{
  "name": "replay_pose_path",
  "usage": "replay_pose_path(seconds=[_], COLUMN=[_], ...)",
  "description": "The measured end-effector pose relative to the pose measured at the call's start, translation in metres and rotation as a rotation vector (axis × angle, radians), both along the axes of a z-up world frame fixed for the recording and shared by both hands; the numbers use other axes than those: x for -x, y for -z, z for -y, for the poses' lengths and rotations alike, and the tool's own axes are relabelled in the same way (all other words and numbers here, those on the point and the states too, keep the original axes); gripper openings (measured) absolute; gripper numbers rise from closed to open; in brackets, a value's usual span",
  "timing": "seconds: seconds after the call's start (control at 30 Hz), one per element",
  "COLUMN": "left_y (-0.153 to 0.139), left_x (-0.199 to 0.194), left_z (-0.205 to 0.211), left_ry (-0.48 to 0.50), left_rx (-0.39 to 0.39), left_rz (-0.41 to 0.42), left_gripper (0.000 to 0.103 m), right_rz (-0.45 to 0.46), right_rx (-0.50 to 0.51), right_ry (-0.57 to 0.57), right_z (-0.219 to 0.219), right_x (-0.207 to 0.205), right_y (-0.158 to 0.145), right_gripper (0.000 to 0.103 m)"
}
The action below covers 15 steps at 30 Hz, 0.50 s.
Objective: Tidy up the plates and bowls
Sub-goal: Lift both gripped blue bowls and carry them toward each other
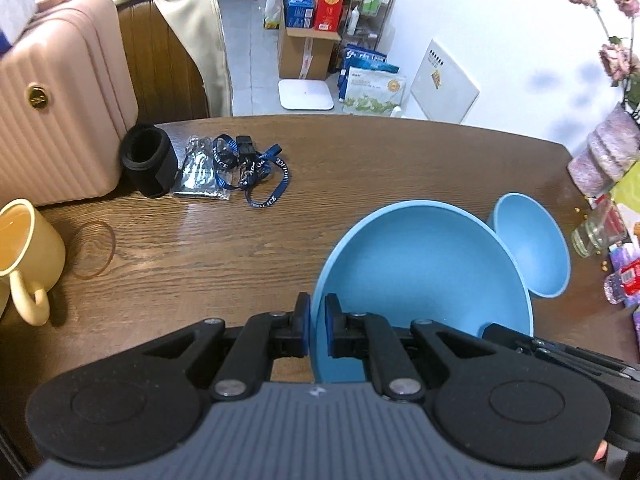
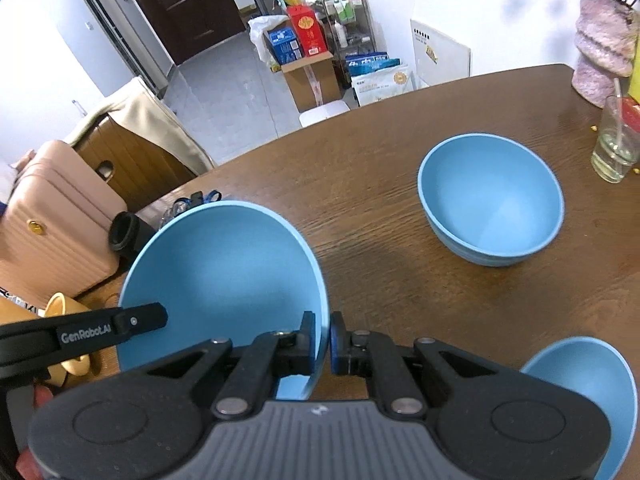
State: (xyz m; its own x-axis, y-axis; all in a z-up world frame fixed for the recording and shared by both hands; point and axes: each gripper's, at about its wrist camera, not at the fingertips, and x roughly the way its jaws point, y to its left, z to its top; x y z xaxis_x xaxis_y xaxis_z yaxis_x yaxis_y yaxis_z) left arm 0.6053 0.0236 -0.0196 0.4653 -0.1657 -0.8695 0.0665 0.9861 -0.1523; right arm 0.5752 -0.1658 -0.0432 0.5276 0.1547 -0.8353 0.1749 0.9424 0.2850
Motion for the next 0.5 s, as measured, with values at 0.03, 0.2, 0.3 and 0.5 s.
replay_pose_path(seconds=[0.03,0.2,0.3,0.5], left_y=[-0.003,-0.019,-0.027,-0.038], left_x=[0.005,0.029,0.042,0.064], left_z=[0.0,0.0,0.0,0.0], left_ry=[0.002,0.015,0.025,0.045], left_rx=[0.002,0.012,0.015,0.029], left_rz=[0.004,0.027,0.034,0.05], left_gripper=[0.008,0.008,0.008,0.008], right_rz=[0.004,0.026,0.037,0.054], right_rx=[0.0,0.002,0.006,0.011], right_ry=[0.002,0.015,0.024,0.042], right_z=[0.0,0.0,0.0,0.001], right_x=[0.005,0.028,0.042,0.069], right_y=[-0.003,-0.018,-0.026,-0.039], right_gripper=[0.007,0.006,0.006,0.007])
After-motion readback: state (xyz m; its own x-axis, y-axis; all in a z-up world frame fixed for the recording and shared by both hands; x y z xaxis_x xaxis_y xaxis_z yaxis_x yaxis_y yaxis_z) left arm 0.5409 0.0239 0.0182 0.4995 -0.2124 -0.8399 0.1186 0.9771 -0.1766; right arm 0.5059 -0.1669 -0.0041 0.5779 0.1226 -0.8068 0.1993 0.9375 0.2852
